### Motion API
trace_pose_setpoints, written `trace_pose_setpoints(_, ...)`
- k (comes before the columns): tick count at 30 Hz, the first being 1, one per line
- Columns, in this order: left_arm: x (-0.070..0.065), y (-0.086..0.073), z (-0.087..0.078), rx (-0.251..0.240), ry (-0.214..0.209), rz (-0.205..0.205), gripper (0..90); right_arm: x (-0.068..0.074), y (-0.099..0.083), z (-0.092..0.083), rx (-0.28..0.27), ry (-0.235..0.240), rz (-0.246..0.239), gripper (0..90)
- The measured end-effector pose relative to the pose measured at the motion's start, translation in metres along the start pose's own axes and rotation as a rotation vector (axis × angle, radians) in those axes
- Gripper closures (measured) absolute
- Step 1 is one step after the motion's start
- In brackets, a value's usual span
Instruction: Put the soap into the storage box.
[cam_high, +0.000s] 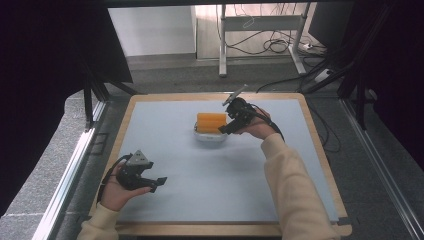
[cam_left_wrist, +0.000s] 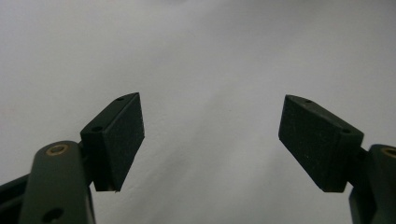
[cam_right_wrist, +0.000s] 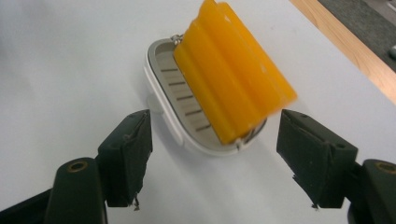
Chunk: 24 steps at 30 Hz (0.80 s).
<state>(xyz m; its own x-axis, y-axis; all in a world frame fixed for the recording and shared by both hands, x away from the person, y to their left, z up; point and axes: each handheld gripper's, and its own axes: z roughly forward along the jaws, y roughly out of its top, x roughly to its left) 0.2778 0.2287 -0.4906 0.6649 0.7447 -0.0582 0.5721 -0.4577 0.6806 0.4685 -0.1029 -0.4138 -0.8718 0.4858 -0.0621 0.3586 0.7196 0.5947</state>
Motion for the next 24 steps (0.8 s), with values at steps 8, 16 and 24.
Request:
trace_pose_setpoints(8, -0.001, 0.0, 0.001, 0.007, 0.001, 0.003, 22.1, 0.011, -0.037, -0.025, -0.072, -0.035, 0.067, 24.7)
trace_pose_setpoints(16, -0.002, 0.0, 0.001, 0.006, 0.002, 0.001, 21.8, 0.027, -0.073, -0.052, -0.16, -0.057, 0.116, 24.1)
trace_pose_setpoints(24, -0.002, 0.0, 0.001, 0.008, 0.003, 0.003, 21.5, 0.042, -0.107, -0.069, -0.196, -0.069, 0.161, 23.9)
